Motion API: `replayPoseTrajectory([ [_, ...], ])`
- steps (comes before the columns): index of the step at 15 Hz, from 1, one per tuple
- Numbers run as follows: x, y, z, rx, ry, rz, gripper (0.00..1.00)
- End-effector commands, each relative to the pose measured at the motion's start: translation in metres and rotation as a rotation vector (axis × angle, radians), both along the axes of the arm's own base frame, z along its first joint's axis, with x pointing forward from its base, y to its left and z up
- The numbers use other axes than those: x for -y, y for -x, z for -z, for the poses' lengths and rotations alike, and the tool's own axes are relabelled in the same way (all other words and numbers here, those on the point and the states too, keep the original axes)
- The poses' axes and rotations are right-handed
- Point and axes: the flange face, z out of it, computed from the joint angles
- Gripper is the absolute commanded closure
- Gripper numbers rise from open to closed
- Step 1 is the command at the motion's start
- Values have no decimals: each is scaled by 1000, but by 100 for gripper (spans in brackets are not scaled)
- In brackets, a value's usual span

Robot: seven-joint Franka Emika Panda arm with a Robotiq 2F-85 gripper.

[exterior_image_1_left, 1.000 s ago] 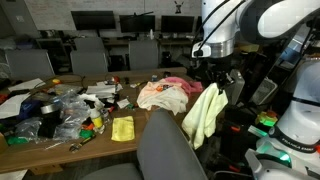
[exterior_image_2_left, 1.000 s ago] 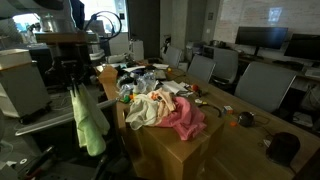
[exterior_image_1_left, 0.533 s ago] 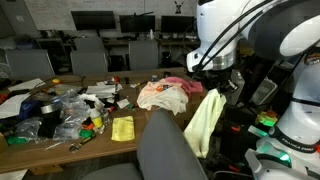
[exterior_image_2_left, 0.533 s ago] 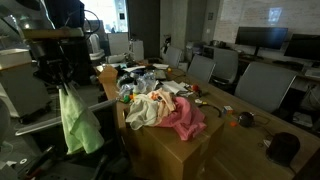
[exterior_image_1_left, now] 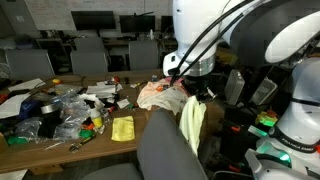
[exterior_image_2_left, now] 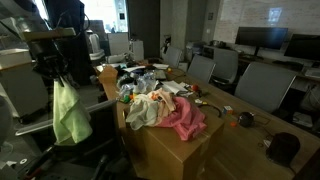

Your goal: Pick up the two towels from the top of the brown box and put them on the backrest of the chair

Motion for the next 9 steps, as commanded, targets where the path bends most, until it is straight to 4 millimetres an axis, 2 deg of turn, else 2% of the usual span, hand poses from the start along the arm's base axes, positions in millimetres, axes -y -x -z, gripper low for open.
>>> replayPoseTrajectory([
  [1, -21, -28, 0, 31, -109, 98, 99],
  [9, -50, -67, -8, 28, -351, 342, 99],
])
